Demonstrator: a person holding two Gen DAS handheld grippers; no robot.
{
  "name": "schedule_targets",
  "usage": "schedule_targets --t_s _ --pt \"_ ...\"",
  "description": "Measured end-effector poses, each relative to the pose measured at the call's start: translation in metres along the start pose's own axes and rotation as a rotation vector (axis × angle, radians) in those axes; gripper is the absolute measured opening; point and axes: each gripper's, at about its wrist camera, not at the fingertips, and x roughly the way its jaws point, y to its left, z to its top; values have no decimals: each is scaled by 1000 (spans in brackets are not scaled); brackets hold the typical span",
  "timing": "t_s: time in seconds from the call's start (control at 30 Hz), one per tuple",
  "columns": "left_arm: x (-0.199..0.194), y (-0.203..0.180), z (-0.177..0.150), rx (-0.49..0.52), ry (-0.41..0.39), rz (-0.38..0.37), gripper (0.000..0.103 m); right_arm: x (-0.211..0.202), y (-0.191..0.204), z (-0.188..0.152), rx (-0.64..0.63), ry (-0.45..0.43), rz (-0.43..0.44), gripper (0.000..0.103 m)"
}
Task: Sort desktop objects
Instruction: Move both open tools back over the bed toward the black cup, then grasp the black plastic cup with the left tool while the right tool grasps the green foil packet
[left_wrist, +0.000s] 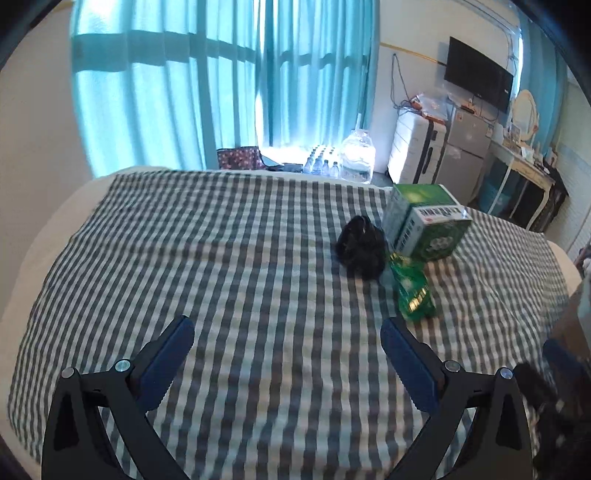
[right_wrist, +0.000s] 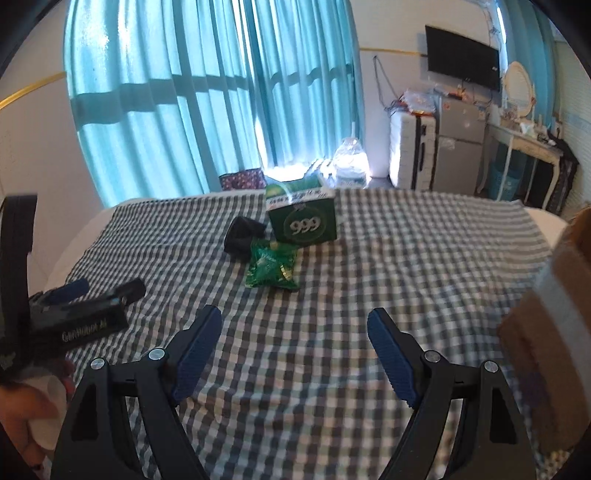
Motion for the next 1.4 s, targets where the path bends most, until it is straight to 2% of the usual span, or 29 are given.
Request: schedule_targets --t_s 0.17,0.37,0.43,0.5,0.53,0.6,0.73,0.87,0.97,1.07,1.2,1.4 --pt "62 -24 42 50 6 -50 103 63 3 13 5 29 34 81" --pt "83 -17 46 -1 -40 -126 103 123 8 31 7 39 84 81" --pt "90 -25 49 21 -21 -132 103 143 12 35 -1 48 91 73" --pt "93 -34 47 55 -16 -142 103 168 14 35 -21 105 57 41" --pt "93 -40 46 74 -20 -150 103 175 11 34 -14 126 62 41" --pt "95 -49 43 101 -28 -167 103 172 2 32 11 113 83 38" --pt "106 -62 33 100 40 -219 103 152 -14 25 -24 73 -46 37" --pt "114 -71 26 118 59 -172 103 142 -42 17 16 36 -145 37" --pt "119 -80 22 157 57 -142 103 140 -62 19 86 20 -162 37" --pt "124 -82 21 164 53 -101 103 144 -70 20 101 13 -191 39" --pt "132 -83 26 152 46 -104 103 153 -70 21 81 36 -195 43" --pt "150 -85 43 184 53 -100 103 154 -67 20 88 36 -187 44"
